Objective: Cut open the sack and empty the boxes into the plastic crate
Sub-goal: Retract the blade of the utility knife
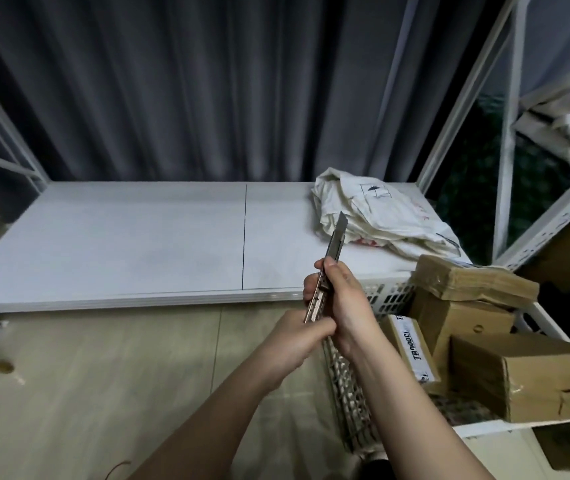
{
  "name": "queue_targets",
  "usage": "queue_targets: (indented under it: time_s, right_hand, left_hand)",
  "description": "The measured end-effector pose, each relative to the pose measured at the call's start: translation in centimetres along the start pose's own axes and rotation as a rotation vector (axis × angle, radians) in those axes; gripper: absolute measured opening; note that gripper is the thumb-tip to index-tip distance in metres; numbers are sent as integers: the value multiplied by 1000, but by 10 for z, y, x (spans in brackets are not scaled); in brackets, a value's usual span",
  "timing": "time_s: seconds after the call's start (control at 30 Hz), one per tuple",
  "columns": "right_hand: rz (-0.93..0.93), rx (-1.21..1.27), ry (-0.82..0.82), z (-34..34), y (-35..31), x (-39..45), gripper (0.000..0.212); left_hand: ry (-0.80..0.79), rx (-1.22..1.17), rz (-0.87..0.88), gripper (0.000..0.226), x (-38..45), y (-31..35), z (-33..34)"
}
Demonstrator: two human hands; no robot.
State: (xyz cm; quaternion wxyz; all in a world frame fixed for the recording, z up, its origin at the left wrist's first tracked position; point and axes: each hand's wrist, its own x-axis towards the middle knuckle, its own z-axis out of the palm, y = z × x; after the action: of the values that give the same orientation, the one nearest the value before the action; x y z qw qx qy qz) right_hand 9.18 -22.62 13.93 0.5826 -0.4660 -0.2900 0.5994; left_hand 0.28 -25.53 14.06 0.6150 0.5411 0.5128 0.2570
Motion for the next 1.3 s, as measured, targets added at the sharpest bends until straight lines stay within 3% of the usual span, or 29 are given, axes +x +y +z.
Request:
queue_targets:
  time_s: [0.1, 0.37, 0.57, 0.63, 0.73, 1.07, 1.3]
  right_hand:
    - [26, 22, -16, -1, -1, -3, 17]
    - [115, 156, -127, -2, -5, -11, 10]
    - [124, 175, -243, -2, -6, -16, 11]
    - [134, 172, -301, -2, -5, -17, 14]
    - [136, 125, -384, -2, -5, -20, 25]
    - [119, 141, -441, -3, -1, -20, 36]
    - [-10, 102, -342, 1, 1, -17, 38]
  left_hand:
    - [102, 16, 72, 33, 3, -8, 6]
    - [181, 62, 182, 9, 10, -21, 7]
    - [158, 37, 271, 15, 9, -23, 1]
    - [170, 31, 272, 29, 7, -25, -1]
    - [179, 18, 268, 33, 7, -24, -5]
    - [85, -27, 166, 47, -7, -14, -11]
    - [-65, -206, 87, 31, -7, -6, -24]
